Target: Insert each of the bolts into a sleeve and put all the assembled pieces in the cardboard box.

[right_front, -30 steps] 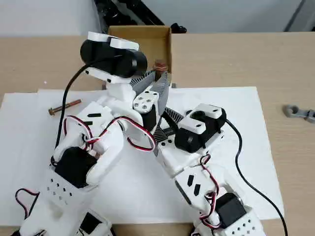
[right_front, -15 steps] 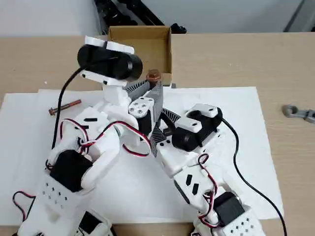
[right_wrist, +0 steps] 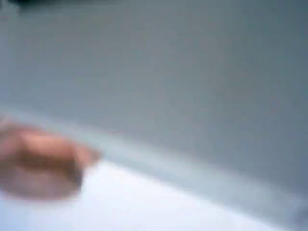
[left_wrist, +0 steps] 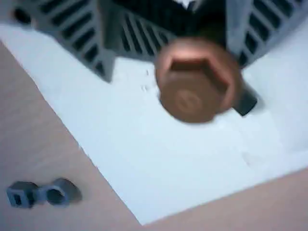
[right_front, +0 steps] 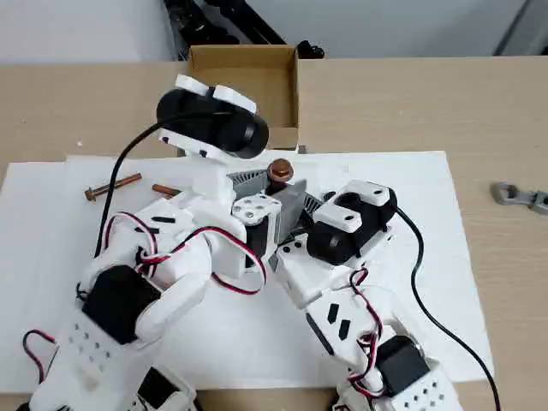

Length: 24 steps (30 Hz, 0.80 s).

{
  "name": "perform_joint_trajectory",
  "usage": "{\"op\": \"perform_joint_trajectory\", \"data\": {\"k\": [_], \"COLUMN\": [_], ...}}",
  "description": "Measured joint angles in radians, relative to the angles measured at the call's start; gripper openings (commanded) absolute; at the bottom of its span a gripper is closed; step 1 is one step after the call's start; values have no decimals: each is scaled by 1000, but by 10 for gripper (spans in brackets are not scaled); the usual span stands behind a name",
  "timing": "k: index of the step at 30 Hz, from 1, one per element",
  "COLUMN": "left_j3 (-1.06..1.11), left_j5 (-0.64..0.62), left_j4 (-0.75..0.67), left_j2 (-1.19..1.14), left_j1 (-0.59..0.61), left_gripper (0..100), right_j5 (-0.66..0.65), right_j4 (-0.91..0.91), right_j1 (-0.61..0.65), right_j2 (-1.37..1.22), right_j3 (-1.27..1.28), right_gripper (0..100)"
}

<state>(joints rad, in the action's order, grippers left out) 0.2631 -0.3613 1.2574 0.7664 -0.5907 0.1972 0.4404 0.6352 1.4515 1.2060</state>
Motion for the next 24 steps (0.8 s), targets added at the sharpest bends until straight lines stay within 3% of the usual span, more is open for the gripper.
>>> {"op": "perform_joint_trajectory", "data": {"k": [7, 11, 18, 24], "left_j3": [-94, -147, -238, -296], "left_j5": [2, 38, 198, 299], "left_j4": [121, 129, 203, 344], "left_j2": [2, 2, 2, 2], "left_j1": [-3, 78, 230, 402], "left_gripper": [196, 169, 3, 6], "right_j5": [0, -2, -2, -2], "right_j4": [0, 0, 0, 0], "right_j1": [2, 5, -41, -120], "right_j2": [-17, -71, -302, -620], "right_j3": [-64, -117, -324, -557], "right_gripper": [2, 2, 2, 2]}}
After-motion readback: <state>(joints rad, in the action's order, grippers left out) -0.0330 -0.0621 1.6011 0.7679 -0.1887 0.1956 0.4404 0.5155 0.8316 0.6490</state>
